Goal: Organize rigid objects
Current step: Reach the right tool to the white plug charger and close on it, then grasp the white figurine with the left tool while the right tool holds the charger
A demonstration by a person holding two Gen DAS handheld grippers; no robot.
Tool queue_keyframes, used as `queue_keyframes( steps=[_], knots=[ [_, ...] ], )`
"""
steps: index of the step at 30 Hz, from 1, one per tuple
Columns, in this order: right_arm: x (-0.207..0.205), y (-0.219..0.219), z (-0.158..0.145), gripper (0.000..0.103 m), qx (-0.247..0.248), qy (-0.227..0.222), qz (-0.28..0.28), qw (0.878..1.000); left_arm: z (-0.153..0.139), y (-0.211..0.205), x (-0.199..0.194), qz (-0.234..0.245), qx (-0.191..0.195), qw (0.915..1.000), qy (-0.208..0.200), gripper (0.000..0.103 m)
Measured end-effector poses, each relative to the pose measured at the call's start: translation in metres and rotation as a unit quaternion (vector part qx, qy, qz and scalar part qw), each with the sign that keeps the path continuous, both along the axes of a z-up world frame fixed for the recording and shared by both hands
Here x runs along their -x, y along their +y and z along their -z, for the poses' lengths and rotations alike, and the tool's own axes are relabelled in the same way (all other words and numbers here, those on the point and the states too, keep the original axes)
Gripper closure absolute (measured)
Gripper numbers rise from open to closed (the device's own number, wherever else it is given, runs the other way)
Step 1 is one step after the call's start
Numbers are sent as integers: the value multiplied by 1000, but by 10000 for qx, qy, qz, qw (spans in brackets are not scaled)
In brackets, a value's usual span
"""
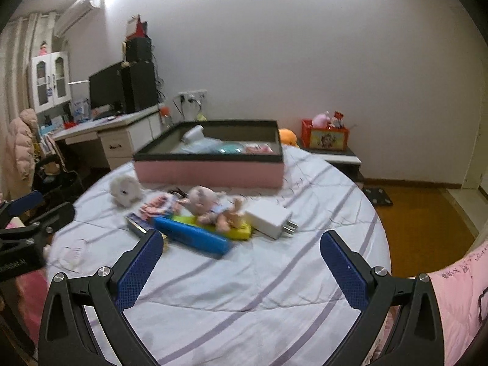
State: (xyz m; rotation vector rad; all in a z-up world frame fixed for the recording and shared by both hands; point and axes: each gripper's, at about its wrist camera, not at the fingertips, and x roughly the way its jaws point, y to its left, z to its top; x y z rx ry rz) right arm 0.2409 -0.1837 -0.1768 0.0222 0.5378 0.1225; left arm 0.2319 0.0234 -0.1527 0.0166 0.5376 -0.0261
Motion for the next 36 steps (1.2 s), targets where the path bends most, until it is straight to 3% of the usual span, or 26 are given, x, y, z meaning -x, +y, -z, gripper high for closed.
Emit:
queue_keyframes(
  steps=[10,15,18,23,26,28,29,36],
  knots=[
    [-64,-29,30,0,244,649,248,9973,21,4,-44,-93,-88,9992,392,0],
    [-94,-28,42,0,374,1128,-37,9929,30,12,-65,-194,-40,9982,565,0],
    [-109,-26,44,0,662,1276,-102,9896,32,18,-74,-266,-3,9978,614,0],
    [-129,-30,40,3,673,1362,-294,9880,32,21,-83,-256,-33,9976,646,0],
    [-139,-28,46,16,531,1565,-575,9846,33,25,-87,-273,-25,9974,671,0],
    [-141,-27,47,48,390,1599,-711,9838,34,27,-90,-267,18,9970,725,0],
    [-142,-25,49,59,445,1646,-701,9829,35,28,-92,-259,35,9968,753,0],
    [-142,-29,48,62,350,1610,-641,9843,40,29,-107,-190,59,9955,927,0]
  ],
)
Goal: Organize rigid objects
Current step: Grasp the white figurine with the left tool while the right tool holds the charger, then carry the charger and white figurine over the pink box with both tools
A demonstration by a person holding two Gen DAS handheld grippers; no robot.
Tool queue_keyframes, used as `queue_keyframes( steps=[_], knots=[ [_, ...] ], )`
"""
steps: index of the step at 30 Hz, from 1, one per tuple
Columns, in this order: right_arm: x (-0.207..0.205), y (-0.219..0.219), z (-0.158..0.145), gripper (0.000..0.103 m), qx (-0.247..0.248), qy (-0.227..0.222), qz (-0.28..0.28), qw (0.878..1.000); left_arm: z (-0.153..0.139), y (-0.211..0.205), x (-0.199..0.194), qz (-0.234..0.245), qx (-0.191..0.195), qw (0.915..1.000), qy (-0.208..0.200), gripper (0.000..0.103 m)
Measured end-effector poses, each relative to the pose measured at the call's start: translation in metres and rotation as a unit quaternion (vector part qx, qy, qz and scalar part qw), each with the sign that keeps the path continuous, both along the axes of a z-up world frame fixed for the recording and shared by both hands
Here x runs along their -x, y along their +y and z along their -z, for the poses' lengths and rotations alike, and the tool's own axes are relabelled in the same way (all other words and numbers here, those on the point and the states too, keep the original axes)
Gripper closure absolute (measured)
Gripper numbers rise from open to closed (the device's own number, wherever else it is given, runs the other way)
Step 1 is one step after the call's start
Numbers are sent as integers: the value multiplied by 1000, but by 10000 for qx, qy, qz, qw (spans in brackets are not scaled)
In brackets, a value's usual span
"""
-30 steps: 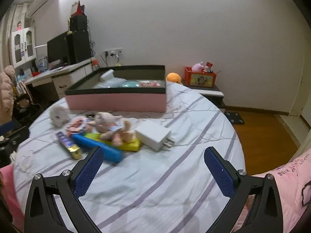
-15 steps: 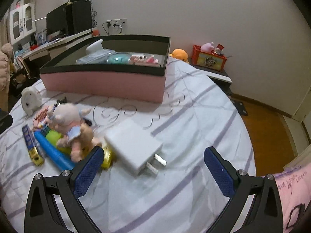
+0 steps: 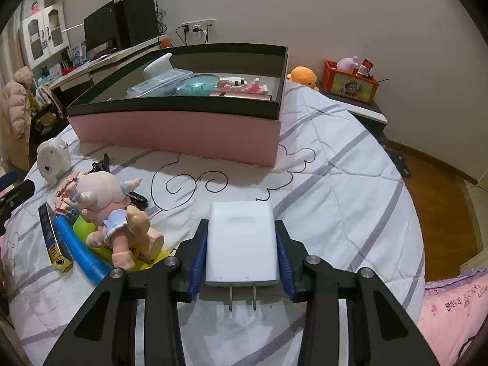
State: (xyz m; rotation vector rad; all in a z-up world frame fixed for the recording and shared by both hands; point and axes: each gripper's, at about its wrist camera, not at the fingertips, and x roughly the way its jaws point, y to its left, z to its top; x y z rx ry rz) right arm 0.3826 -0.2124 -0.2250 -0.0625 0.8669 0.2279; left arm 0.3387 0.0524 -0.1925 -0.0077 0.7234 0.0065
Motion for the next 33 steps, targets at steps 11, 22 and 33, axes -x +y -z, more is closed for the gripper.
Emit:
queue_keyframes(
  steps=[11,22,33],
  knots=[
    [-3,0,-1,62,-1,17,24,10000,2,3,-40,9,-52,9998,191,0],
    [-4,0,1,62,-40,27,50,10000,12,-2,-63,321,-60,9986,412,29],
    [-1,-1,-3,62,-43,-105,121,9999,-6,-7,-44,360,-300,9988,113,32]
  ],
)
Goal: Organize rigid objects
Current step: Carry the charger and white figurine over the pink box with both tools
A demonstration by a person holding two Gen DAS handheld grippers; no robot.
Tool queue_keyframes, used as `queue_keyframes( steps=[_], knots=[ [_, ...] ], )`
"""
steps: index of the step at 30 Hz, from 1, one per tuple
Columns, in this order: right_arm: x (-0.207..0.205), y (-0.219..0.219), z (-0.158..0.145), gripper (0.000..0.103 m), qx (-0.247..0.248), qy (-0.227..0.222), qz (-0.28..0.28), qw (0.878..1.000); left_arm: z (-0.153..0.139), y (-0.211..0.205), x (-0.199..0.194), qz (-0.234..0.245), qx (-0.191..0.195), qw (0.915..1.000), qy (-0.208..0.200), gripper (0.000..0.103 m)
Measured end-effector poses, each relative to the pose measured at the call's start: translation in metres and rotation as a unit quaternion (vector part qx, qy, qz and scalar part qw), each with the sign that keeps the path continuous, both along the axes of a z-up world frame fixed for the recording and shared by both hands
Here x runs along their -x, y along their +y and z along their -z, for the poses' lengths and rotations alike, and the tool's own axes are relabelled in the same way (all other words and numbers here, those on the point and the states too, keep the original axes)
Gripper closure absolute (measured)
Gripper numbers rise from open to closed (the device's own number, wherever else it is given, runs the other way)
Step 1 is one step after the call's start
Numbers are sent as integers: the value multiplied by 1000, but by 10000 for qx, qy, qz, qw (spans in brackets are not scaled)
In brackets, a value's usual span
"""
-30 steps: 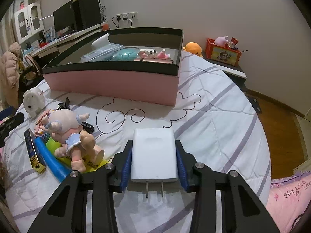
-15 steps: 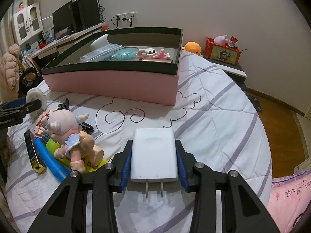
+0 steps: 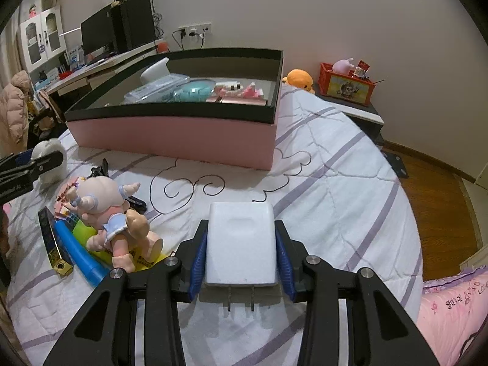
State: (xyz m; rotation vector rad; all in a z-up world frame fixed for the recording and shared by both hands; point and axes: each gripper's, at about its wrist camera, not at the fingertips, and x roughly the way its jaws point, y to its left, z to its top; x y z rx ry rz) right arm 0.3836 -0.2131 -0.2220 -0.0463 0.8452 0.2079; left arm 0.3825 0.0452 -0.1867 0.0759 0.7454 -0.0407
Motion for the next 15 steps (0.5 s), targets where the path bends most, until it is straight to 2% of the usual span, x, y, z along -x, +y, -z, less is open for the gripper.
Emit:
queue_keyframes(
  steps=[7,15],
  knots=[
    [13,-1,-8,62,-202,-197,31,9996,-9,-2,15,-30,-11,9999,-97,32],
    [34,-2,-33,62,-359,-634,92,9973,-26,-10,41,22,-44,9994,-331,32]
  ],
)
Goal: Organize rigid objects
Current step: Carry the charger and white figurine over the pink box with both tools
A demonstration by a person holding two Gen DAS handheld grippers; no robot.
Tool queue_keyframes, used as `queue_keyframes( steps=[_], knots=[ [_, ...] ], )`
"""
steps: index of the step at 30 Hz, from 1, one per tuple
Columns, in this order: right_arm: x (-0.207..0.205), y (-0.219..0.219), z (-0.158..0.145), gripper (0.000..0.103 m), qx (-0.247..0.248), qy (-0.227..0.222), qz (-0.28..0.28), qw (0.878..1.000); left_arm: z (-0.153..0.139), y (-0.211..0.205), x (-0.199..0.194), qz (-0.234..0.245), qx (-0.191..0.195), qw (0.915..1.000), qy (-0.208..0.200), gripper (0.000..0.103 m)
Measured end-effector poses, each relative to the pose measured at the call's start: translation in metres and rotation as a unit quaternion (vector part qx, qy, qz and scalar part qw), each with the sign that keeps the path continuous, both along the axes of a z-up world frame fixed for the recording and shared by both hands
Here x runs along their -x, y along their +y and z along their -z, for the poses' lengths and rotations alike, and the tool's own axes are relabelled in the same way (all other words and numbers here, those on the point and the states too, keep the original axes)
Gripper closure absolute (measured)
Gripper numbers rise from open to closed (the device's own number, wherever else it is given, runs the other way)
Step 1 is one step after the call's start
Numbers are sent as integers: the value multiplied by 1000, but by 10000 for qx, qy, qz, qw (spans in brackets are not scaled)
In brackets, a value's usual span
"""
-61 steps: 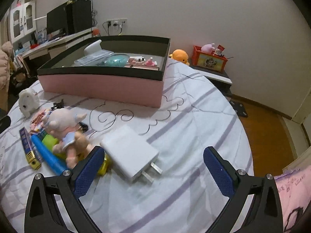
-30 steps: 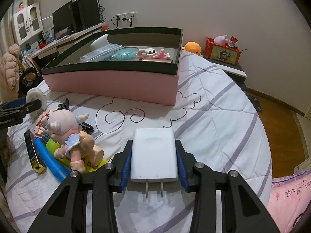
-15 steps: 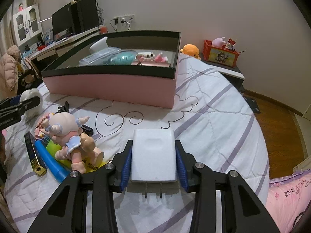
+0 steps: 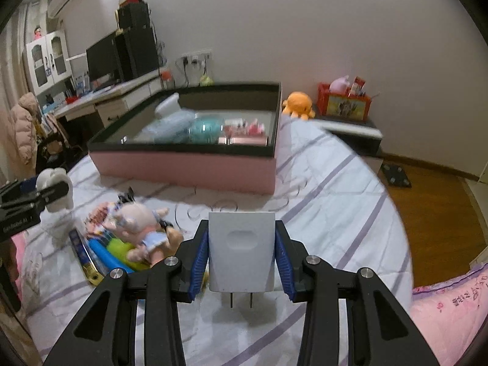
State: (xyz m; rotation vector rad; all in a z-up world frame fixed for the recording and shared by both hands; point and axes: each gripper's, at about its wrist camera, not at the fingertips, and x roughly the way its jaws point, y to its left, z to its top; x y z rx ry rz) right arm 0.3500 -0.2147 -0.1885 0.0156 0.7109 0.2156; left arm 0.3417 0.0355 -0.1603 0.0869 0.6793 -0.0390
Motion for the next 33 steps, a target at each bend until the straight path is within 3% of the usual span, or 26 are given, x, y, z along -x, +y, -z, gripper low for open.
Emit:
queue_keyframes(
  steps=[15,25,33],
  knots=[
    [48,29,-73,62,-398,-1293,-198,9906,-59,-27,48,178,360,9941,-1012,32],
    [43,57,-102,62,-448,-1564,-553,9851,-96,-40,43,230,279,9884,-1477,32],
    [13,67,-115,62,-430,-1736,-630,9819,-109,-37,12,44,263,9850,-1706,32]
  ],
)
